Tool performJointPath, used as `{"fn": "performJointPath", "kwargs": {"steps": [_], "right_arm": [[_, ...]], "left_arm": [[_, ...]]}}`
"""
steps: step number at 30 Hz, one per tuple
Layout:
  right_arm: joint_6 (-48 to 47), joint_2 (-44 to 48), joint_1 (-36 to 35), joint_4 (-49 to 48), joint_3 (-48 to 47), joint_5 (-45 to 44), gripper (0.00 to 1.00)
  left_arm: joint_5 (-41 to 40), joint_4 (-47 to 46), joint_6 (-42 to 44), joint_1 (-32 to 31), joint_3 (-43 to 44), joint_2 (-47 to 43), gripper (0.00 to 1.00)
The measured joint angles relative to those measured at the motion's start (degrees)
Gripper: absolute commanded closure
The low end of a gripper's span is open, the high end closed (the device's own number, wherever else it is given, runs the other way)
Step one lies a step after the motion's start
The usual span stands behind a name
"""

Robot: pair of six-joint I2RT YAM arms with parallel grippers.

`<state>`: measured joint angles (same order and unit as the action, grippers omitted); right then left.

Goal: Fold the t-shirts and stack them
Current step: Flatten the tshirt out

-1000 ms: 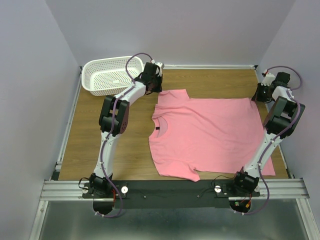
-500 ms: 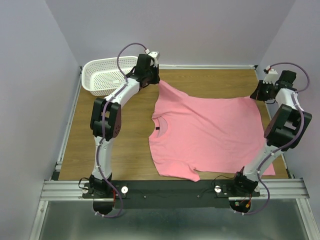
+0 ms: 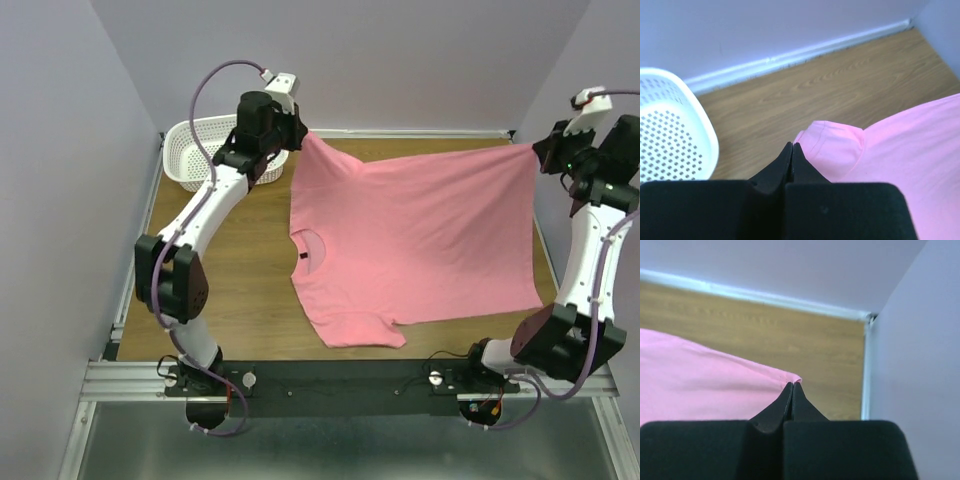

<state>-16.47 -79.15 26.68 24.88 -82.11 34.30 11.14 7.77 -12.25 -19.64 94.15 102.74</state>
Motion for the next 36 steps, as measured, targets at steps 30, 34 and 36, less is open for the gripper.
{"fn": "performJointPath", "kwargs": {"steps": [30,34,36], "right_arm": [[15.45,12.76,-0.37,0.87,-55.56,-15.52,0.99],[15.54,14.49,-0.39,-0.24,-47.84,-15.41,0.99],[15.5,15.67,-0.44,-0.33,-40.65,-14.36,0.99]], "left_arm": [[-7.96,-21.66,1.7,0.02,1.4,-55.34,1.0],[-9.49,-23.06,1.27,0.02,-3.65,-55.47,1.0],[-9.92,-23.93,0.46,0.02,-8.52,-54.42,1.0]]}}
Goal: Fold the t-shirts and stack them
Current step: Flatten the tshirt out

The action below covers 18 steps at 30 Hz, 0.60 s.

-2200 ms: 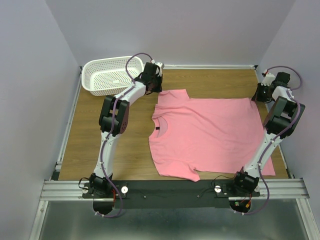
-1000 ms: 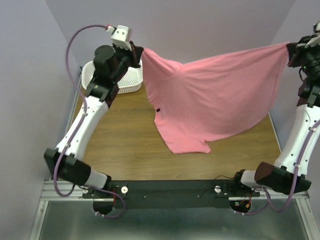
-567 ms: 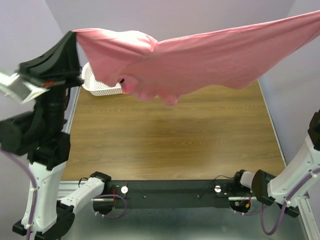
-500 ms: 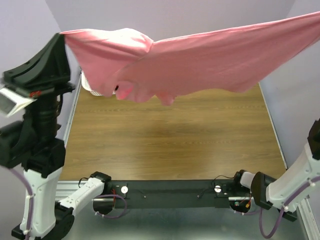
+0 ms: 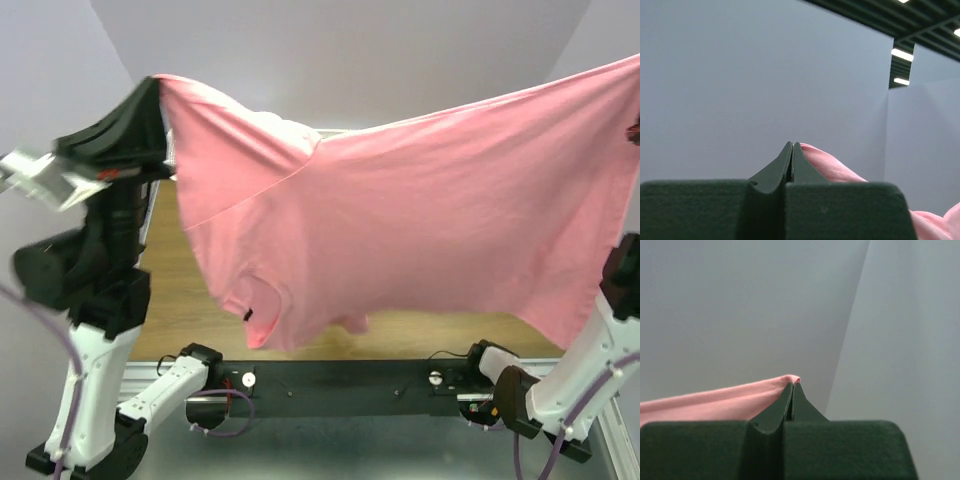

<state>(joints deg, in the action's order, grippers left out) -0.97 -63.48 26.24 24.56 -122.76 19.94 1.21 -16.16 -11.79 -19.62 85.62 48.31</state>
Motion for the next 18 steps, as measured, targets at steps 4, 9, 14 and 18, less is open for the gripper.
{"fn": "performJointPath", "kwargs": {"steps": [4,9,14,18], "right_arm": [[-0.44,1.77,-0.04,-2.56,19.41,3.82,1.0],[-1.42,2.62,-0.04,-8.63,54.88,11.45,1.0],[-2.95,-3.48,-0.07,-17.66,75.32,15.67,0.99],[-4.55,-15.54,-0.07,-27.36,77.31,18.14,0.99]], "left_arm": [[-0.26,-3.15,-2.6,0.0,-9.66,4.35,1.0],[0.48,-7.69,-7.58,0.0,-23.61,16.96,1.0],[1.38,-9.2,-10.88,-0.22,-28.37,33.27,1.0],[2.27,-9.16,-12.13,-0.28,-23.56,47.52,1.0]]}}
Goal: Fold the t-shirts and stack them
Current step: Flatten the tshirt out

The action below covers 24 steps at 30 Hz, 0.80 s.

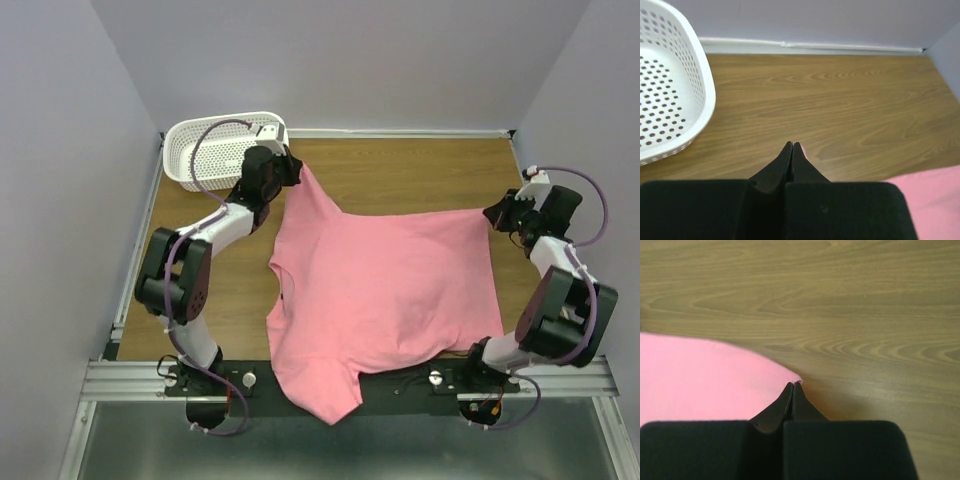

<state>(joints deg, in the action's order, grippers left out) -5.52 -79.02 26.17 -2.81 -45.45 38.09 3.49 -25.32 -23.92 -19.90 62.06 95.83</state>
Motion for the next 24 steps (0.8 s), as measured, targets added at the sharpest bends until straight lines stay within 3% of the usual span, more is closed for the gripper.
{"fn": "performJointPath", "kwargs": {"steps": [3,8,16,24], "right_arm": [[-0.85,-11.08,-0.09,-4.22,-3.02,0.42,1.0],[-1.66,-23.1,-0.42,-6.16,-9.92,-0.24,0.99],[-1.46,-25.46,-0.61,-7.3,-15.34,-2.27,0.99],[-0.92,-24.79,-0.61,-7.85,-15.5,-4.0,0.99]], "left_arm": [[0.33,1.49,-0.2,0.0,6.88,9.66,1.0],[0.44,5.33,-0.11,0.0,17.2,17.86,1.0],[0.44,8.37,1.03,0.0,26.14,20.79,1.0],[0.42,10.1,3.08,0.0,27.15,21.18,1.0]]}}
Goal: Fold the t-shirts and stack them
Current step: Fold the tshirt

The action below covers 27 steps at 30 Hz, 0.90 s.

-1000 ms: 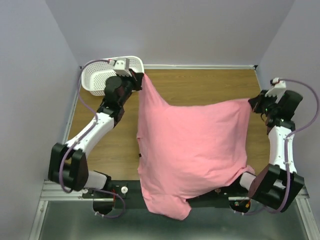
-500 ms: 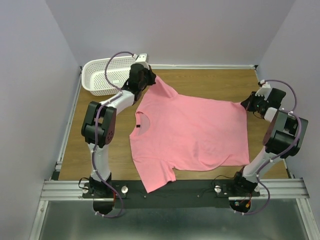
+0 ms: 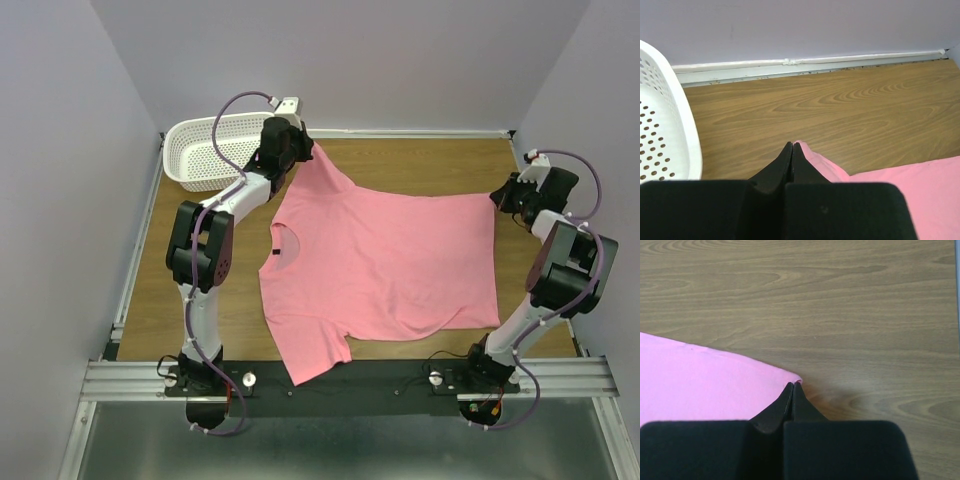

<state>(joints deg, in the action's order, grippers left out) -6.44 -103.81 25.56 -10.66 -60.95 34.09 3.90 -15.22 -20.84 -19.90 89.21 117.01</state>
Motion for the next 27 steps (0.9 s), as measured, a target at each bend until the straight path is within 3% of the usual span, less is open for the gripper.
{"fn": "performJointPath", "kwargs": {"steps": [27], "right_arm": [[-0.61,8.02,2.71,-0.07,7.56,1.31,0.99]], "left_arm": [[1.11,4.24,5.03,0.0,-1.05,2.12,1.0]]}}
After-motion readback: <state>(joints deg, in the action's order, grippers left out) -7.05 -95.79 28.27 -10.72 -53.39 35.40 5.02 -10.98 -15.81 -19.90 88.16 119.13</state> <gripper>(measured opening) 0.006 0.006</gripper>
